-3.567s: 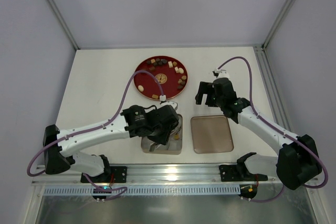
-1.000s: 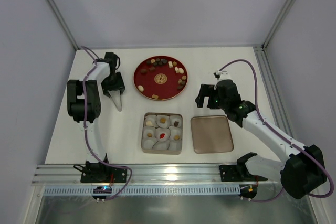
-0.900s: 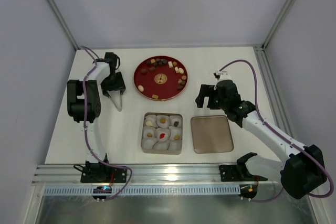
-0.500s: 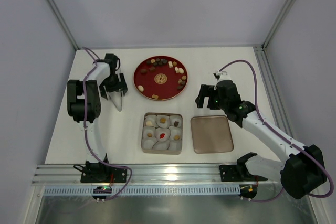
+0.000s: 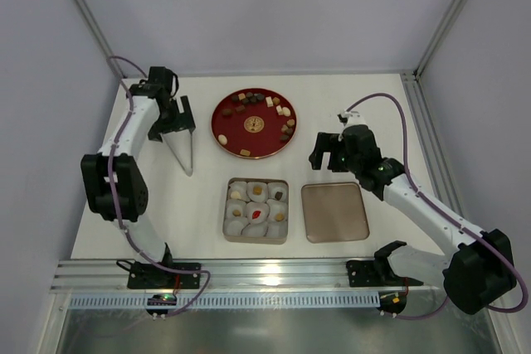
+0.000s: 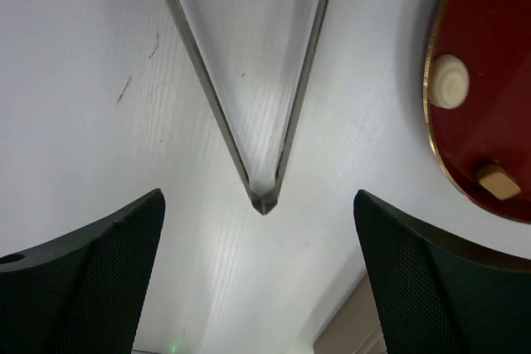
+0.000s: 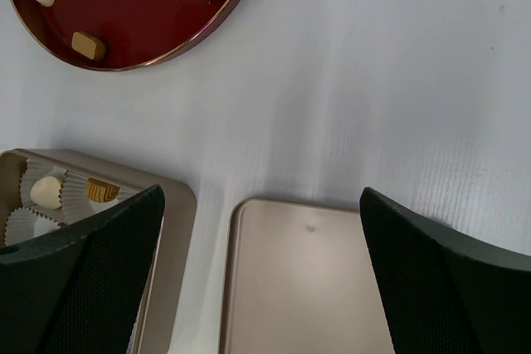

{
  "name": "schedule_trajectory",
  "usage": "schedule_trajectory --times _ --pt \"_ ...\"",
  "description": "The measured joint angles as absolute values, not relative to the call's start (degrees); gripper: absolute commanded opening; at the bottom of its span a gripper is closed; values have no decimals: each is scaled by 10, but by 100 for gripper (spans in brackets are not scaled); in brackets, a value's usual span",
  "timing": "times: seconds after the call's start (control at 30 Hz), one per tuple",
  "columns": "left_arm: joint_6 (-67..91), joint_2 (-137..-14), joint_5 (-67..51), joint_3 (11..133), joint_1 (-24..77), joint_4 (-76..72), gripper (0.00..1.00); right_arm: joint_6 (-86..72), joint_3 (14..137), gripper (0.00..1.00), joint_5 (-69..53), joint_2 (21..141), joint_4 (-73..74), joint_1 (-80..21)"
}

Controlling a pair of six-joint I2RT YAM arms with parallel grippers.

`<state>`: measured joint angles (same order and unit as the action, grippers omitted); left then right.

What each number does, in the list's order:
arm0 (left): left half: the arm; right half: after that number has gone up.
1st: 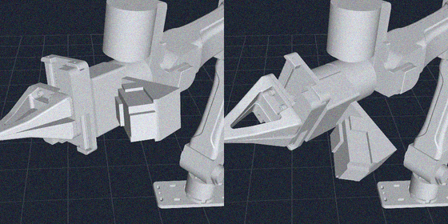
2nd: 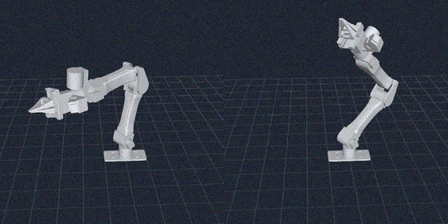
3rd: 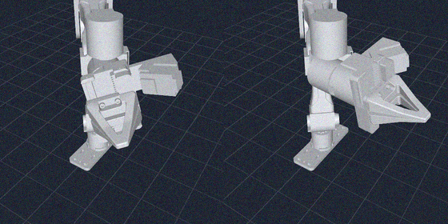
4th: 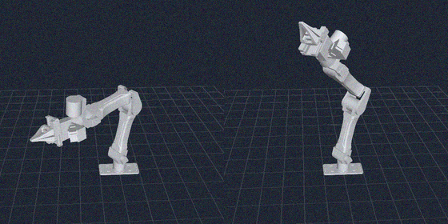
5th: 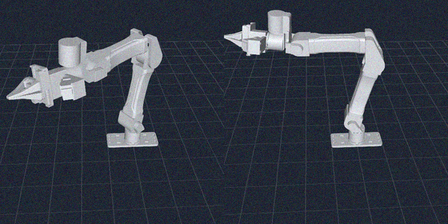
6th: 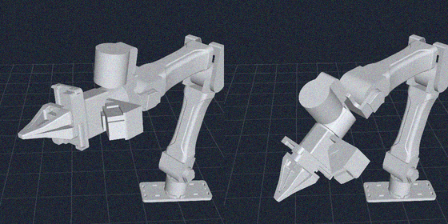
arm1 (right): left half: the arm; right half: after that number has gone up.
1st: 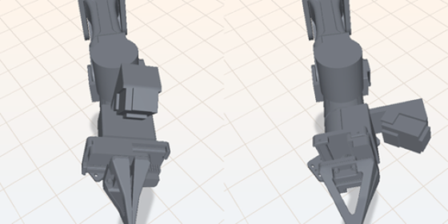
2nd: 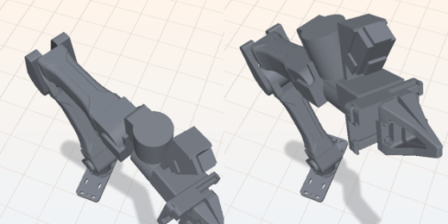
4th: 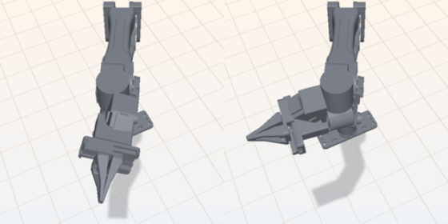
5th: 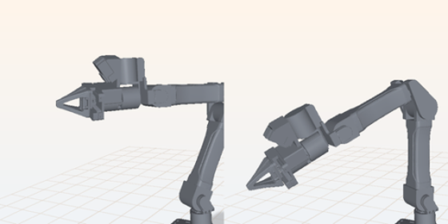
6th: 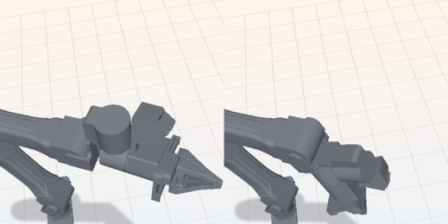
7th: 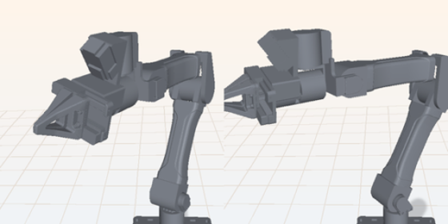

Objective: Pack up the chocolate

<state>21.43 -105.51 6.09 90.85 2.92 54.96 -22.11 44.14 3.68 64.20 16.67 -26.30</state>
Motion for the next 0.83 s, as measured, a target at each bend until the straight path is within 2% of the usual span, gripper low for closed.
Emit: schedule_trajectory --times 0.17,0.4,0.63,0.83 --pt "209 -937 50 897 57 553 92 -218 469 100 37 639 186 -263" --pt "223 -774 21 802 151 542 91 -216 499 100 37 597 201 -263" --pt "243 -675 -2 695 210 522 91 -216 512 100 52 545 229 -263" --pt "251 -626 -29 647 216 517 91 -219 512 100 62 524 241 -263"
